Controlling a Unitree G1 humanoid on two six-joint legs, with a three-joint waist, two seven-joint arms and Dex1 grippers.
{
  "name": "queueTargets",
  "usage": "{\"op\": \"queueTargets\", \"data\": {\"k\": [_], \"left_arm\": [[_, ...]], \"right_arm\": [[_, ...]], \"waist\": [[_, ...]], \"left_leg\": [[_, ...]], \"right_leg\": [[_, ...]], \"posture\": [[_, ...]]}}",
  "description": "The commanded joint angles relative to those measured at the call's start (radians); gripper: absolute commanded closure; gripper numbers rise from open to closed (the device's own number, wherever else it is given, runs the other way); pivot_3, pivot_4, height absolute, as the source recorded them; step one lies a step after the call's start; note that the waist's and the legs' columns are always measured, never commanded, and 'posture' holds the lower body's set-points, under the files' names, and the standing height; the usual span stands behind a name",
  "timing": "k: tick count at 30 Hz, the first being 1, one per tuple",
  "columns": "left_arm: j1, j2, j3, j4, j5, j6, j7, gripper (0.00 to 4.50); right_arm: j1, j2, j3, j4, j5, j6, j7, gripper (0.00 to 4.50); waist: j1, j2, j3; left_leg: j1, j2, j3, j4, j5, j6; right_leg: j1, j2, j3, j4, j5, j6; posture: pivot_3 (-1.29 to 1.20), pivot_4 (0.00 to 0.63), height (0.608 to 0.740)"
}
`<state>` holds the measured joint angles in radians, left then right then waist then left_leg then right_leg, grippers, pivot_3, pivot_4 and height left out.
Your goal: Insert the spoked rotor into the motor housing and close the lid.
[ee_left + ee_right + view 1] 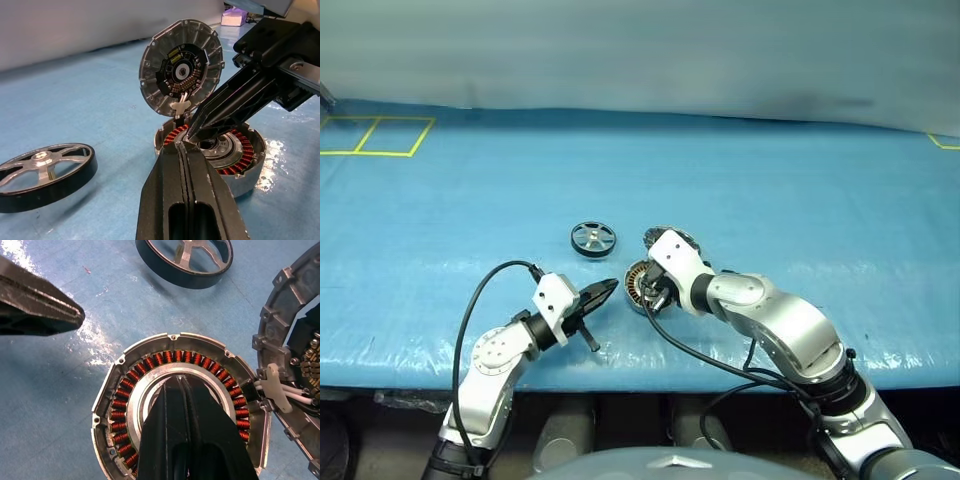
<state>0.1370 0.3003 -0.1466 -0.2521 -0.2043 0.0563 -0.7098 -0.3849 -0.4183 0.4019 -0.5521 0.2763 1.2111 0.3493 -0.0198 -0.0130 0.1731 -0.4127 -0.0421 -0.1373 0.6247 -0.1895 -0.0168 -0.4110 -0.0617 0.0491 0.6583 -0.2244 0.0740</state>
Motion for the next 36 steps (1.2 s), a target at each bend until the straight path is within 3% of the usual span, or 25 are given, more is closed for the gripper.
{"op": "queueTargets", "data": {"k": [1, 21, 36], "left_arm": [[0.002, -0.015, -0.005, -0.008, -0.027, -0.033, 0.003, 4.50], [-0.018, 0.003, -0.038, 0.061, -0.020, -0.066, -0.030, 4.50], [-0.097, -0.018, -0.063, 0.220, -0.004, -0.101, -0.057, 4.50]], "right_arm": [[-0.012, 0.001, -0.010, -0.016, -0.004, 0.005, -0.003, 4.45], [0.084, -0.016, -0.064, -0.072, 0.013, 0.033, -0.009, 4.45], [0.155, 0.028, -0.117, -0.049, 0.026, 0.014, -0.020, 4.45]], "waist": [[-0.002, 0.000, 0.000], [-0.004, 0.000, 0.000], [-0.002, 0.000, 0.000]], "left_leg": [[0.000, 0.000, 0.000, 0.000, 0.000, 0.000], [0.000, 0.000, 0.000, -0.001, 0.000, 0.000], [0.000, 0.000, -0.001, -0.002, 0.000, 0.000]], "right_leg": [[0.000, 0.000, 0.000, 0.000, 0.000, 0.000], [0.000, 0.000, 0.000, -0.001, 0.000, 0.000], [0.000, 0.000, -0.001, -0.003, 0.000, 0.000]], "posture": [[0.00, 0.150, 0.740], [0.00, 0.150, 0.740], [0.00, 0.150, 0.740]]}}
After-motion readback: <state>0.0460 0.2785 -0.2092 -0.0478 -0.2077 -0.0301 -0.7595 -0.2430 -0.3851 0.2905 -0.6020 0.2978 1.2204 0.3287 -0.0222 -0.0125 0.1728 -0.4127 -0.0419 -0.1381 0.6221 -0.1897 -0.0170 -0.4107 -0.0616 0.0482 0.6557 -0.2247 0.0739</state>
